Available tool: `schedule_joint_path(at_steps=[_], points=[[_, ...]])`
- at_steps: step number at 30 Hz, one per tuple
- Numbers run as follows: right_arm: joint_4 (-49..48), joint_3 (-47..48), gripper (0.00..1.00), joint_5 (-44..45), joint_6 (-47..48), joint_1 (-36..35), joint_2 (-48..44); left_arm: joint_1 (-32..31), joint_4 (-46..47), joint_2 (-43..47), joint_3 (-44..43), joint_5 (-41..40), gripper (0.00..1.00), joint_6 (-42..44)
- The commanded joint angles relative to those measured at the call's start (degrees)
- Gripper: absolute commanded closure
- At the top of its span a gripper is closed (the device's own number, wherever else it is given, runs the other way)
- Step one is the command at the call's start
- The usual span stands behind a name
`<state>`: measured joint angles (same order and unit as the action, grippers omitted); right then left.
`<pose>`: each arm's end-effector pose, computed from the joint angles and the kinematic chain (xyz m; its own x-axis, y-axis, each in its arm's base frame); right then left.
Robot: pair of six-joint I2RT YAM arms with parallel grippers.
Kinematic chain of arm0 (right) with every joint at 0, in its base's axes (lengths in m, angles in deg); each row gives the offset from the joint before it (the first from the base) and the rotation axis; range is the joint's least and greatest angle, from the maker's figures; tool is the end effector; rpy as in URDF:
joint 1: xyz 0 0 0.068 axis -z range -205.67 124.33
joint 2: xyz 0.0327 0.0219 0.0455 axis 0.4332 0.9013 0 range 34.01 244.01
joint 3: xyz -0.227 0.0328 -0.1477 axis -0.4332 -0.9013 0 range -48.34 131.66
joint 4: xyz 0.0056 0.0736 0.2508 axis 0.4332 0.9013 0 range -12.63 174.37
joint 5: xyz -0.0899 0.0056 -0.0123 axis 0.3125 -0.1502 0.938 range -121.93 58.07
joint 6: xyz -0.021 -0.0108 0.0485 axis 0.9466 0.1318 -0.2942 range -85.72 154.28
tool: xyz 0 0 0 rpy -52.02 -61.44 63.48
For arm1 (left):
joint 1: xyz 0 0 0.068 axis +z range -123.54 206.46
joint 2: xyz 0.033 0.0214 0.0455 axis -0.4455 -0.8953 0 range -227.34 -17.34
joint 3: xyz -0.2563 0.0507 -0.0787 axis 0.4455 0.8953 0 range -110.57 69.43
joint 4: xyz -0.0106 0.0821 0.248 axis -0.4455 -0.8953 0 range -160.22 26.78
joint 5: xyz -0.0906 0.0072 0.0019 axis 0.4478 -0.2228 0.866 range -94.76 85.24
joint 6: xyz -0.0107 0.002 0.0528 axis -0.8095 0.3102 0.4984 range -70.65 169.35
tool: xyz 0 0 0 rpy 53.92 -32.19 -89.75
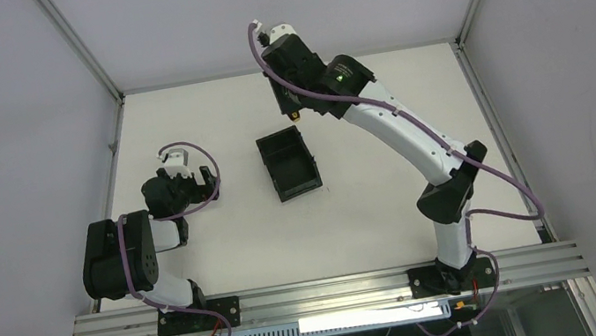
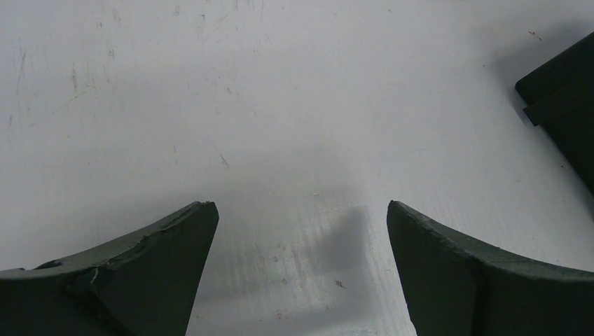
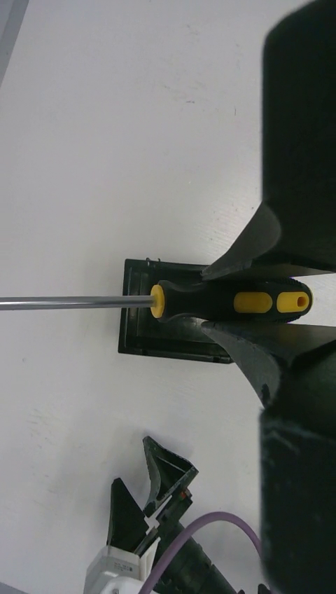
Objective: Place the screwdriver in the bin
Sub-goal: Place the screwdriver in the bin.
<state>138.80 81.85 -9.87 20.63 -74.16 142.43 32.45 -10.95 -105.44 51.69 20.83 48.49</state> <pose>0.2691 0.2839 0.4422 -0.5297 -0.2684 -0.8046 -0.3885 0.9200 -0.0512 0.2512 0.0108 0.1339 -0.3134 -0.0464 -0.9485 0.3095 0.9393 -0.1482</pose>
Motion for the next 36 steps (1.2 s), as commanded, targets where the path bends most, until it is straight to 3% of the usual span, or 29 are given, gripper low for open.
schedule_joint_path(at_steps=[1,22,36], points=[[-5.02,0.25,1.0,1.6,-2.56,-1.39,-0.62,0.11,1.87,0.92,-0.98,0.26,0.01,0.34],[-36.92,-43.15,1.0,-7.99,-0.74,-1.61,-7.01,0.06,1.91,0.92,-0.98,0.3,0.01,0.34],[-50.08,-54.72,1.0,-11.42,1.19,-1.61,-1.62,0.07,1.95,0.9,-0.98,0.26,0.01,0.34]])
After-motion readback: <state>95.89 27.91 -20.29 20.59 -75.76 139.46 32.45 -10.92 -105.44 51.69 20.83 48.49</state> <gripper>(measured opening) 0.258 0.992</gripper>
